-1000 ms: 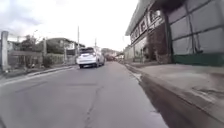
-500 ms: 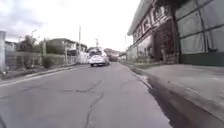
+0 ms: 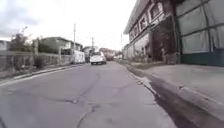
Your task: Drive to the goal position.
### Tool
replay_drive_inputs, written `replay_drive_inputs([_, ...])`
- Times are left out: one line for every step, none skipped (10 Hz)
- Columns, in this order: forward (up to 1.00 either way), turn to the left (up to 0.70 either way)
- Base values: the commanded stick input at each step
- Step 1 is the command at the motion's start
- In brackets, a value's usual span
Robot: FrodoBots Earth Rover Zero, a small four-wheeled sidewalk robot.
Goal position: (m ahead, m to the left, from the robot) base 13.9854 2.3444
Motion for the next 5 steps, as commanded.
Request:
replay_drive_inputs([1.0, 0.06])
replay_drive_inputs([1.0, 0.06])
replay_drive_inputs([1.0, 0.06])
replay_drive_inputs([1.0, 0.06])
replay_drive_inputs([1.0, 0.06])
